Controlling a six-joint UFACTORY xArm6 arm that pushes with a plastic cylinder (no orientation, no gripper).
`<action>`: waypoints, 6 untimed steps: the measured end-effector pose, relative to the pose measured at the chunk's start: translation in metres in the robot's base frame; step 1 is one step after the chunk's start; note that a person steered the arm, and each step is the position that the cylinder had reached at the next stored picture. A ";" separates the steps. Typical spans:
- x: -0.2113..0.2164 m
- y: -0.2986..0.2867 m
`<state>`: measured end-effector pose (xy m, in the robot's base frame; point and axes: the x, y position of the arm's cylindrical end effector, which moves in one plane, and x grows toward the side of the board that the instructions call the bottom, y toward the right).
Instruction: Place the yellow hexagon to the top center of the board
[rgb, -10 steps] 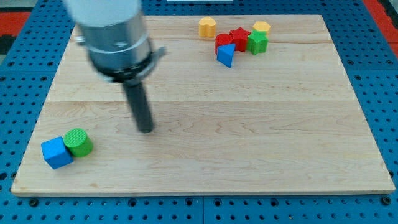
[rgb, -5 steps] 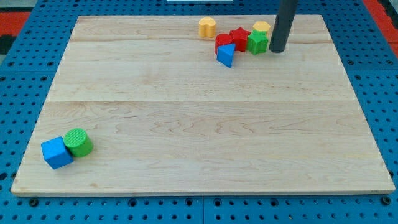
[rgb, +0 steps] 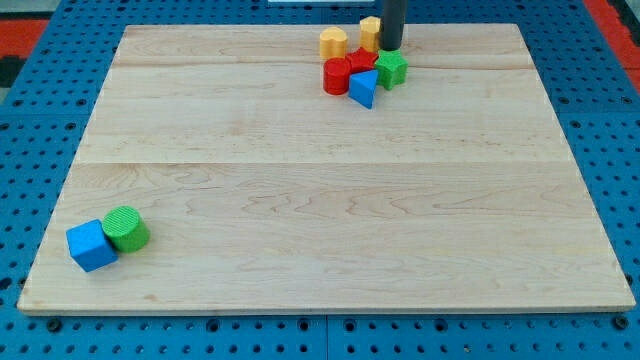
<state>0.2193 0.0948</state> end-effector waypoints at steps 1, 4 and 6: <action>-0.020 -0.011; -0.028 -0.008; -0.001 -0.116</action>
